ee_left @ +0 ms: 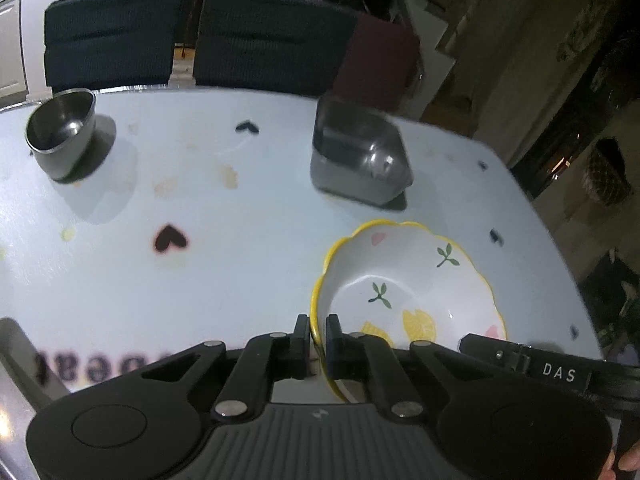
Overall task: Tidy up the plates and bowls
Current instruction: 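Close the left tool on the floral bowl rim while the right tool closes on it too, then lift the floral bowl with both tools and carry it over the cream bowl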
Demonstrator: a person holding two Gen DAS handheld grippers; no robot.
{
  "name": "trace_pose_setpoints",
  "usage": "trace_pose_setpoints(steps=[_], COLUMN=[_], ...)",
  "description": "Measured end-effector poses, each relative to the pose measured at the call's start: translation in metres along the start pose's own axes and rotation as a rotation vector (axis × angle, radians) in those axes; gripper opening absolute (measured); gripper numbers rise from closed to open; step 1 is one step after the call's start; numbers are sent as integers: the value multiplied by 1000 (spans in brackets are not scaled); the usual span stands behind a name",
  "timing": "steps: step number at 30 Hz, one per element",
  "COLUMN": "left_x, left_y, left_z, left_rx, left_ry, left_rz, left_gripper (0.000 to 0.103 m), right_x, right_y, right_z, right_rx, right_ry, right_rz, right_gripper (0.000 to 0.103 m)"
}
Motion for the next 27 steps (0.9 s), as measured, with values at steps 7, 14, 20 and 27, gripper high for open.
trace_pose_setpoints(steps=[7, 14, 20, 27], left_x=[-1, 9, 27, 51], left_y=[-6, 2, 18, 42], left_z=[-45, -86, -118, -149], left_rx=[8, -8, -23, -46], left_ry=[-79, -125, -147, -174], left_rz=[0, -5, -15, -44], left_gripper=[8, 9, 9, 10], right_x=[-4, 5, 21, 43], right_y=[11, 33, 57, 87], right_z=[-38, -70, -87, -94], right_rx=[-74, -119, -158, -200], right_ry=[-92, -138, -148, -143], right_rz=[2, -56, -95, -136], right_gripper=[10, 10, 10, 10])
Point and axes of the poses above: each gripper's, at about its wrist camera, not at the fingertips, and z roughly the way its jaws point, y to its left, x to its underside, the point moved 10 cm from there along z, roughly the way its jaws point, and after that the axes turned 6 degrees about y, right-handed, at the moved point
